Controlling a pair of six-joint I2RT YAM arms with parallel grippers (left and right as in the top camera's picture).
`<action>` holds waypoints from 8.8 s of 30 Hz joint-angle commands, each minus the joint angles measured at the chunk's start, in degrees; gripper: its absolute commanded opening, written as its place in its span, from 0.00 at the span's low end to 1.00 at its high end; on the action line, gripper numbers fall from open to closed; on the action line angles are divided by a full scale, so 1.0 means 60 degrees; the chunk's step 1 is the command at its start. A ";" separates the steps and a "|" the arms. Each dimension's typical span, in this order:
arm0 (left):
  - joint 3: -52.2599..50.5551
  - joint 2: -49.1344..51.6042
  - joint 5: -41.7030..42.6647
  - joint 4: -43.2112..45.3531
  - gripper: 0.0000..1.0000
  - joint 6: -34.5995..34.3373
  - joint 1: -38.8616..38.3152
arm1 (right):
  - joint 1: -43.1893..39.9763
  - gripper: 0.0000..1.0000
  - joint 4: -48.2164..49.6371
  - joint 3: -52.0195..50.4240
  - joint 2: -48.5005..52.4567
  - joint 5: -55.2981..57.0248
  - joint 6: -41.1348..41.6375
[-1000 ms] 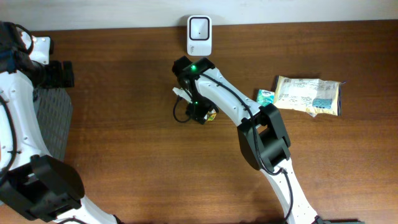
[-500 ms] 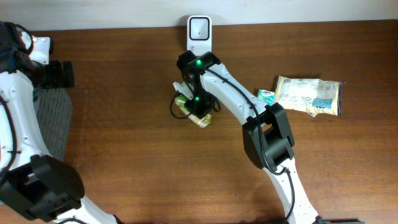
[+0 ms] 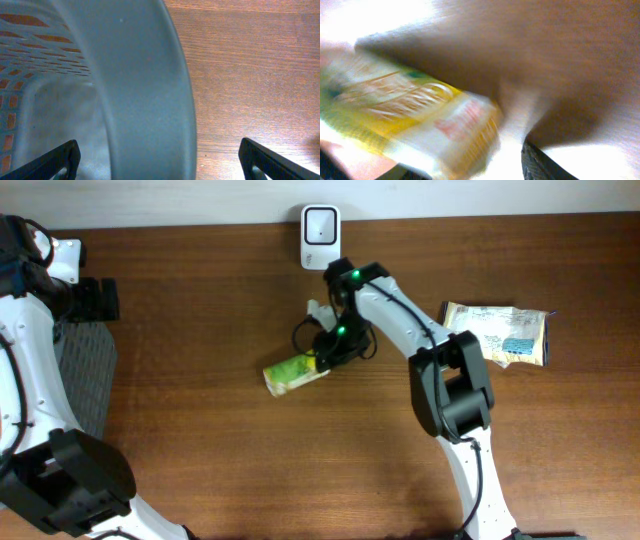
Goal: Scan the item barcode
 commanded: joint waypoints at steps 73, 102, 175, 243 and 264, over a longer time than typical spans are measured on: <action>-0.0036 0.0029 0.0073 -0.0022 0.99 0.0146 0.0033 | 0.0586 0.61 -0.1300 0.2492 0.0594 0.1392 -0.4233; -0.0036 0.0029 0.0073 -0.0022 0.99 0.0146 0.0033 | 0.0965 0.19 0.1545 -0.0368 0.0627 -0.3034 0.1198; -0.0036 0.0029 0.0073 -0.0022 0.99 0.0146 0.0033 | -0.1588 0.11 -0.2262 0.3319 -0.1348 -0.5683 -0.0783; -0.0036 0.0029 0.0073 -0.0022 0.99 0.0146 0.0033 | 0.0696 0.04 0.0597 0.5191 -0.2084 0.7508 0.2171; -0.0036 0.0029 0.0073 -0.0022 0.99 0.0146 0.0033 | -0.2069 0.11 -0.0605 -0.1687 -0.1552 0.4120 0.5111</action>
